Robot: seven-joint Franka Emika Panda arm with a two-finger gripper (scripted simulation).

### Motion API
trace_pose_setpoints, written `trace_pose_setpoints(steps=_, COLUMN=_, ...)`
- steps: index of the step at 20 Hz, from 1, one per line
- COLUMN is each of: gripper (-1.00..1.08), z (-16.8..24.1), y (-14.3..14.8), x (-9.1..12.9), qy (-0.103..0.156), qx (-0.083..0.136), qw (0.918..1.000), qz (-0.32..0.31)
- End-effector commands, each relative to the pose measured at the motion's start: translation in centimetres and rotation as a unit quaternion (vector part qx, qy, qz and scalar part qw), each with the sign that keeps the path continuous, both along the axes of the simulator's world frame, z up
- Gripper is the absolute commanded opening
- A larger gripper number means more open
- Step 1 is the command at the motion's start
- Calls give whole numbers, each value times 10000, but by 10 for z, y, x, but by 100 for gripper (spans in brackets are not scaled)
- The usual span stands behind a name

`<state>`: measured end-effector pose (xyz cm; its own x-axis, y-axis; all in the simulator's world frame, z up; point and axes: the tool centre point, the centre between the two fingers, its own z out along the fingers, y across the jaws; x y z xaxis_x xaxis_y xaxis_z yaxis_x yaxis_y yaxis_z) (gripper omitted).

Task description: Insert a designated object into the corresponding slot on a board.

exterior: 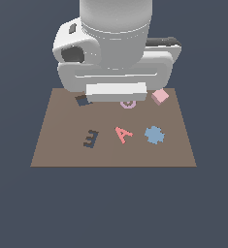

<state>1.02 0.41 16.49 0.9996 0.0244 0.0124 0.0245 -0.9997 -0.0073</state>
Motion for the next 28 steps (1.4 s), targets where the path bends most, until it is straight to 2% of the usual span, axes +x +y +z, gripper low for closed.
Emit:
trace_pose_setpoints(steps=1, gripper=100, z=0, y=0, x=0, qy=0, qx=0, qw=10000, qz=0)
trace_pose_setpoints(steps=6, gripper=100, z=-6, y=10, x=-4, qy=2, qx=-2, qw=9999, qz=120)
trace_pose_setpoints(steps=12, gripper=100, z=-28, y=48, x=-20, qy=11, qx=-7, qw=9984, qz=572)
trace_pose_setpoints(steps=21, gripper=100, z=-83, y=131, x=-75, qy=36, qx=-21, qw=9860, qz=1666)
trace_pose_setpoints(steps=28, gripper=100, z=-109, y=165, x=-106, qy=49, qx=-34, qw=9763, qz=2164)
